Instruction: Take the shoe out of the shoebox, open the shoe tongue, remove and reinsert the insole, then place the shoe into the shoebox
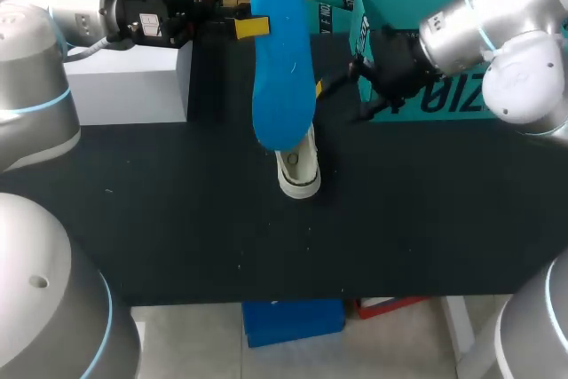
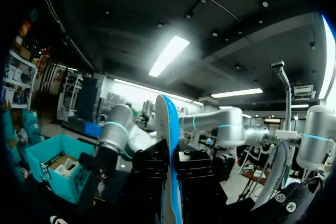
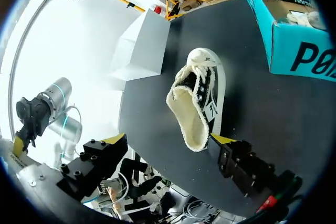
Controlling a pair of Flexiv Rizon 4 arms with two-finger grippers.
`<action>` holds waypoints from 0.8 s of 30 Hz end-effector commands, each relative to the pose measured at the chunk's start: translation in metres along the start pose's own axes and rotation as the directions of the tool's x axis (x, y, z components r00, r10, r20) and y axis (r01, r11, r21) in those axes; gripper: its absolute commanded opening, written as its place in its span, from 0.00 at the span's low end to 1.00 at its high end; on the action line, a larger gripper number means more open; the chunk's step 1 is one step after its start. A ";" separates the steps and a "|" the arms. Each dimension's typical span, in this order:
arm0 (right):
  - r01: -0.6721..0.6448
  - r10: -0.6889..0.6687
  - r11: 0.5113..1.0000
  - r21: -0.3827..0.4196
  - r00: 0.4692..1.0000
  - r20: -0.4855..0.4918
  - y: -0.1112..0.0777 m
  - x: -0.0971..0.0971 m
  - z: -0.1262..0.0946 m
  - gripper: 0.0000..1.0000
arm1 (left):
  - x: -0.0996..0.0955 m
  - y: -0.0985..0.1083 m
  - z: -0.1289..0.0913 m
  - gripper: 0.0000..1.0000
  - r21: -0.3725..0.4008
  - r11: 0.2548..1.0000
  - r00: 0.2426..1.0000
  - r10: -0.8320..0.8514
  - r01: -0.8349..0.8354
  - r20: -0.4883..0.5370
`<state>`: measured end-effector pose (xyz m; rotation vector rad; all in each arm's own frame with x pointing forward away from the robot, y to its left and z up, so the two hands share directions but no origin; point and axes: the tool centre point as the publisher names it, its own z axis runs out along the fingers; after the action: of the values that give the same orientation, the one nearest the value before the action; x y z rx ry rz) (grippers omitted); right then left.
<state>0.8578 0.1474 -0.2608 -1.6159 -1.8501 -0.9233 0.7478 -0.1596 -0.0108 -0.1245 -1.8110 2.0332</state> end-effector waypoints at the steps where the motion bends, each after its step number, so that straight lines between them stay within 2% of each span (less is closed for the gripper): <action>1: -0.052 0.049 0.999 0.000 0.940 -0.338 -0.001 -0.008 -0.004 1.00 | 0.001 0.001 0.001 0.00 0.000 1.000 1.000 0.002 -0.002 0.005; 6: -0.106 0.089 0.994 -0.015 0.895 -0.437 -0.002 -0.007 -0.004 1.00 | 0.001 0.001 0.001 0.00 0.000 1.000 1.000 0.002 -0.002 0.005; 13: -0.144 0.093 0.987 -0.068 0.867 -0.490 -0.005 -0.006 -0.004 1.00 | 0.001 0.001 0.001 0.00 0.000 1.000 1.000 0.002 -0.002 0.005; 24: -0.129 0.068 0.986 -0.106 0.888 -0.456 -0.003 -0.002 -0.008 1.00 | 0.001 0.001 0.001 0.00 0.000 1.000 1.000 0.002 -0.002 0.005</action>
<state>0.8556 0.1390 -0.2576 -1.3932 -1.3920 -1.2675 0.7478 -0.1596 -0.0108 -0.1246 -1.8111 2.0333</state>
